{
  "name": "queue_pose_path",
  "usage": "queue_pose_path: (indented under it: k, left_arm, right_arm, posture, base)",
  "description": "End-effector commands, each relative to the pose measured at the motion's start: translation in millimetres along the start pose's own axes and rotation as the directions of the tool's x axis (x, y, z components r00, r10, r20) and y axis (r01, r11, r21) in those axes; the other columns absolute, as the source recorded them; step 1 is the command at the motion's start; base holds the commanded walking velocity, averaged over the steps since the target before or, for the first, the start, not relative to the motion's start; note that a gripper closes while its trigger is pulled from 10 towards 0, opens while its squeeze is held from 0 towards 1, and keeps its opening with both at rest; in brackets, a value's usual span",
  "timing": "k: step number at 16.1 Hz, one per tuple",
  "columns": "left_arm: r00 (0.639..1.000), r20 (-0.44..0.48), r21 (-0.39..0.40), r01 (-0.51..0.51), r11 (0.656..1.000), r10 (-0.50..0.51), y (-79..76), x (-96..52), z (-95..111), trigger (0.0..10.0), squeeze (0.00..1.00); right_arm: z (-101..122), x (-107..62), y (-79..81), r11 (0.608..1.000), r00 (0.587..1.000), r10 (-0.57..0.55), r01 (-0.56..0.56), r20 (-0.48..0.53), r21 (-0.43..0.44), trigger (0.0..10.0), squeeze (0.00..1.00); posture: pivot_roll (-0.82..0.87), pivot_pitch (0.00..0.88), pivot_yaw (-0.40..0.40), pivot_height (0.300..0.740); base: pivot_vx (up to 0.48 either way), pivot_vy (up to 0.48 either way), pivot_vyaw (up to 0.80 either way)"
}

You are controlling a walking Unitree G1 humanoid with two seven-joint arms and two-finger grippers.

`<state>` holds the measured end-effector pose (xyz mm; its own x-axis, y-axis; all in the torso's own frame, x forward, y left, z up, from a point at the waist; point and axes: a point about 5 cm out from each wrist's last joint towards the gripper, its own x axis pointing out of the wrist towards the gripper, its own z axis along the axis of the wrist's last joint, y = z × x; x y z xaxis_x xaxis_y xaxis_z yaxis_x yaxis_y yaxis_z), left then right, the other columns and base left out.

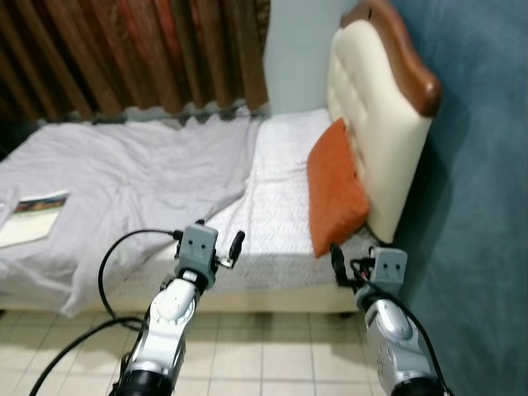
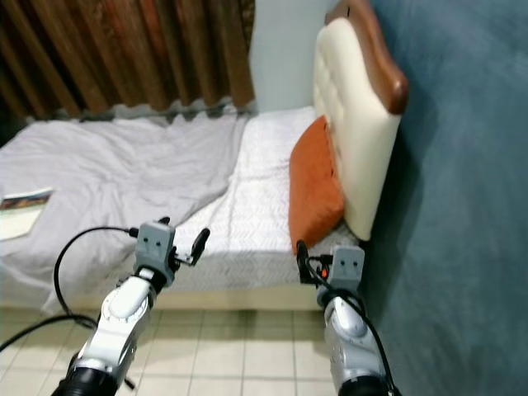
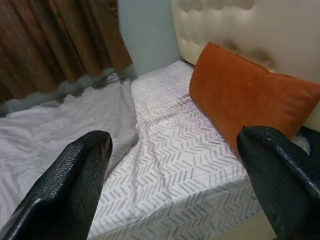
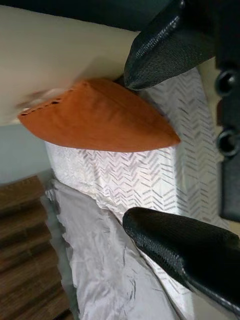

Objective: Clean up the room

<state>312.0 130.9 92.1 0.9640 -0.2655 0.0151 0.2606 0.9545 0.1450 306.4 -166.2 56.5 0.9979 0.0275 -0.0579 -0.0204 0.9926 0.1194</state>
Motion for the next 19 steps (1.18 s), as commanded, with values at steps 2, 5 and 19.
queue_pose_path:
  k: [2, 5, 19]
  left_arm:
    - [0.999, 0.008, -0.01, -0.033, 0.999, 0.034, 8.6, 2.9, 2, 10.0, 0.0]
    - [0.998, 0.001, -0.029, -0.057, 0.998, 0.057, 11.4, 4.3, 1, 10.0, 0.0]
    - [0.999, 0.013, -0.068, -0.037, 0.997, 0.038, 5.7, 12.2, 2, 10.0, 0.0]
  right_arm:
    - [8, 6.2, 2.6, 1.0, 1.0, 0.023, -0.023, 0.017, -0.017, 10.0, 0.0]
    - [9, 7.3, 1.9, 0.999, 0.999, 0.028, -0.027, 0.016, -0.025, 10.0, 0.0]
    - [4, 3.9, -0.3, 0.995, 0.999, 0.045, -0.047, -0.022, -0.085, 10.0, 0.0]
  posture:
    - [0.03, 0.0, 0.081, 0.74]
    - [0.02, 0.0, 0.075, 0.74]
    - [0.0, 0.002, 0.055, 0.74]
  base:
    - [0.452, 0.0, 0.0]
    - [0.447, 0.0, 0.0]
    - [0.458, 0.0, 0.0]
